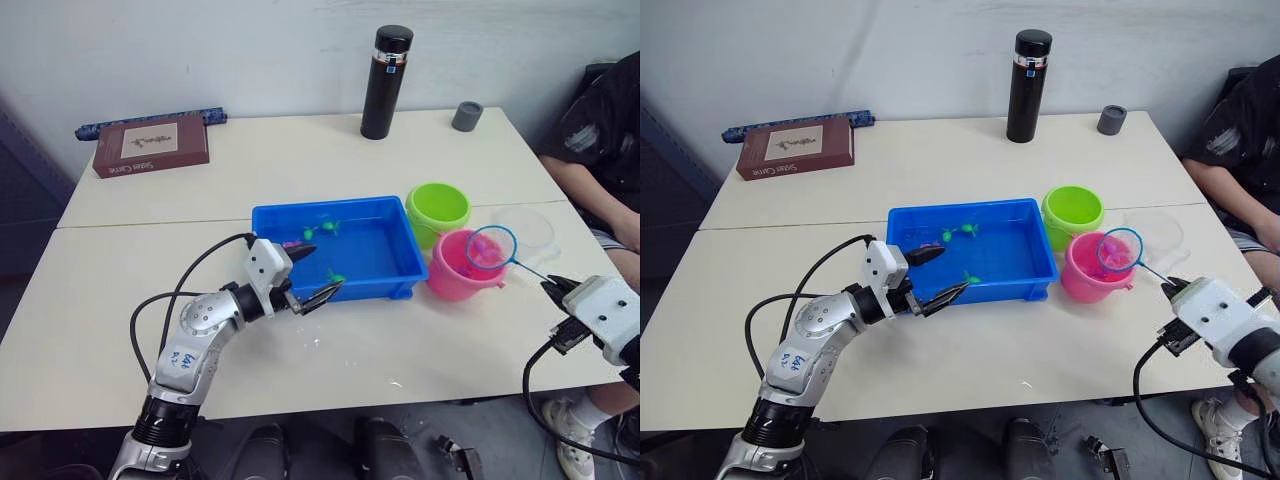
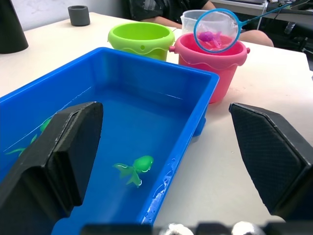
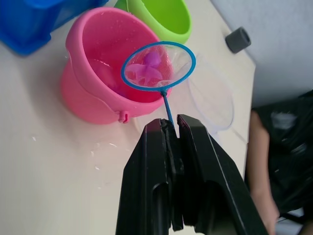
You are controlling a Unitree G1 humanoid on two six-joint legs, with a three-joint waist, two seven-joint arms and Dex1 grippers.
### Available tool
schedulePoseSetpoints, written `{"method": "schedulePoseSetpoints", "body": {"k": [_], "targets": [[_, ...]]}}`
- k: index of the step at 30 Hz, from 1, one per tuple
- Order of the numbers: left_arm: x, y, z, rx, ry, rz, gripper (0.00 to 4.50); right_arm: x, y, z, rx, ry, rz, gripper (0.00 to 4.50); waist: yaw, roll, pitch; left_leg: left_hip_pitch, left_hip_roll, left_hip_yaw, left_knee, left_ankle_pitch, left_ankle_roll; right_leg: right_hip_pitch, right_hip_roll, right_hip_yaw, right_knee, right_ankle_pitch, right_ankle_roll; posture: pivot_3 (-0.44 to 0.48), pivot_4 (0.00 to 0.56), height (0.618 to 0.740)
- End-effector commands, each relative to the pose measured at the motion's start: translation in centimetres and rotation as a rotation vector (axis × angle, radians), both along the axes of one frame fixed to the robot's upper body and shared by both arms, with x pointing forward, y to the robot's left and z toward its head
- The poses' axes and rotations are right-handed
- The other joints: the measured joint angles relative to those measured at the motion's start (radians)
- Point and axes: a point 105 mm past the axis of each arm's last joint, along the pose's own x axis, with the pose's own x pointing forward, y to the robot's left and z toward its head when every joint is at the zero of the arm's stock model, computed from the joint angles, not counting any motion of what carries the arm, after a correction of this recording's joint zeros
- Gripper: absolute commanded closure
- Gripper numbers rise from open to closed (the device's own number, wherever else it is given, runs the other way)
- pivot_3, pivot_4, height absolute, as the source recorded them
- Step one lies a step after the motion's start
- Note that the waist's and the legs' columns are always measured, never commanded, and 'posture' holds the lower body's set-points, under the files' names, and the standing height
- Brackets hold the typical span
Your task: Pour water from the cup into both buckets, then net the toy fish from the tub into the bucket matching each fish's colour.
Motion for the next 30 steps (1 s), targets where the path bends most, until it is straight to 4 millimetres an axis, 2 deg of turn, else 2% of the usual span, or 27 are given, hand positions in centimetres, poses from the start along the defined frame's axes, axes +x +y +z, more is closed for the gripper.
{"method": "schedulePoseSetpoints", "body": {"k": [1, 6, 10, 18, 22, 30], "targets": [[-0.1, -0.2, 0.8, -0.014, -0.033, -0.008, 0.05, 0.2, -0.2, 0.7, -0.181, -0.073, 0.04, 4.5, 0.001, 0.0, 0.0, 0.0, 0.0, 0.0, 0.0, 0.0, 0.0, 0.0, 0.0, 0.0, 0.0, 0.0, 0.0, 0.0, 0.15, 0.74], [-0.1, -0.1, 0.8, -0.015, -0.036, -0.002, 0.05, 0.6, -0.2, 0.5, -0.427, -0.125, 0.121, 4.5, 0.0, 0.0, 0.0, 0.001, 0.0, 0.001, 0.0, 0.0, 0.0, 0.001, 0.0, 0.0, 0.0, 0.0, 0.0, 0.0, 0.15, 0.74], [-0.2, -0.2, 0.8, -0.017, -0.037, 0.001, 0.05, 0.8, -0.1, 0.2, -0.521, -0.137, 0.172, 4.5, 0.0, 0.0, 0.0, 0.002, 0.0, 0.0, 0.0, 0.0, 0.0, 0.002, 0.0, 0.0, 0.0, 0.0, 0.0, 0.0, 0.15, 0.74], [-0.1, 0.0, 0.8, -0.017, -0.04, 0.01, 0.05, 1.2, 0.4, 0.5, -0.591, -0.187, 0.22, 4.5, -0.001, 0.0, 0.0, 0.004, 0.0, 0.0, 0.0, 0.0, 0.0, 0.006, 0.0, 0.0, -0.001, 0.0, 0.0, 0.0, 0.15, 0.74], [-0.1, -0.1, 0.8, -0.018, -0.042, 0.011, 0.05, 1.3, 1.1, 0.3, -0.704, -0.191, 0.291, 4.5, -0.001, 0.0, 0.0, 0.004, 0.0, 0.0, 0.0, 0.0, 0.0, 0.007, 0.0, 0.0, -0.001, 0.0, 0.0, 0.0, 0.15, 0.74], [-0.2, 0.0, 0.8, -0.017, -0.042, 0.012, 0.05, 1.7, 0.8, 0.9, -0.678, -0.219, 0.262, 4.5, -0.001, 0.0, 0.0, 0.005, 0.0, -0.001, 0.001, 0.0, 0.0, 0.008, 0.0, 0.0, -0.002, 0.0, 0.0, 0.0, 0.15, 0.74]]}}
